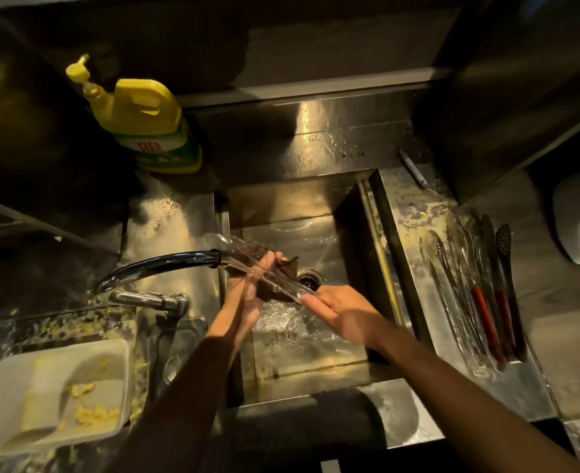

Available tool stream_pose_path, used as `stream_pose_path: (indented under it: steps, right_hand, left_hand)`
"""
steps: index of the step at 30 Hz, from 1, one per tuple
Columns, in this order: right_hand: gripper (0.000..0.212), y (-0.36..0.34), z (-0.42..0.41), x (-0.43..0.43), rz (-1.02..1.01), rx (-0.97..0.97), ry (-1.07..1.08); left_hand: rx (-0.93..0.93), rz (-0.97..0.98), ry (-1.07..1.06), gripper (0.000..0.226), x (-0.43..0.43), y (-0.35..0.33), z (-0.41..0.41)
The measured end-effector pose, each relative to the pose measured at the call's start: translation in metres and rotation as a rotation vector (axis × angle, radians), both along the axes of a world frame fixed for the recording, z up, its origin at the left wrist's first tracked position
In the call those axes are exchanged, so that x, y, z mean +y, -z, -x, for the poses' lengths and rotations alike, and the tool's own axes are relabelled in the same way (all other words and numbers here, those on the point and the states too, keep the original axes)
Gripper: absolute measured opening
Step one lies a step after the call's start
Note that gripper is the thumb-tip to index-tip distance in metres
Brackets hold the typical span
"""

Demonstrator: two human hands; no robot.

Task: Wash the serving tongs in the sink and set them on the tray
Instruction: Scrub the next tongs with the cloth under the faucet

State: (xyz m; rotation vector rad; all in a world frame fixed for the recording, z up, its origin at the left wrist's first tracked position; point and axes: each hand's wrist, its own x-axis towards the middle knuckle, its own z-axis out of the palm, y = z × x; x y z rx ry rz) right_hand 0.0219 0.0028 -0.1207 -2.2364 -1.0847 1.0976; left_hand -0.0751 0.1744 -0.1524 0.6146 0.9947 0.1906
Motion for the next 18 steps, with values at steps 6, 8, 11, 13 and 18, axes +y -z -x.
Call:
stream_pose_path:
  steps: [6,8,11,13,18]
  right_hand:
    - [0.072,0.006,-0.03,-0.025,0.048,-0.057,-0.069]
    - [0.069,0.011,-0.039,-0.036,0.056,-0.06,-0.06]
    - [0.068,0.014,-0.044,-0.045,0.051,-0.064,-0.018]
    - [0.059,0.014,-0.036,-0.041,0.049,-0.051,0.002]
    - [0.036,0.022,0.001,-0.02,0.023,0.016,0.066]
  left_hand:
    - [0.076,-0.018,-0.08,0.036,0.014,0.007,0.003]
    - [0.179,-0.126,-0.067,0.048,0.007,0.011,0.004]
    - [0.142,-0.043,-0.208,0.048,0.015,0.023,0.01]
    - [0.099,0.018,-0.208,0.036,0.015,0.025,0.008]
    - [-0.132,0.162,-0.222,0.039,0.011,0.019,-0.005]
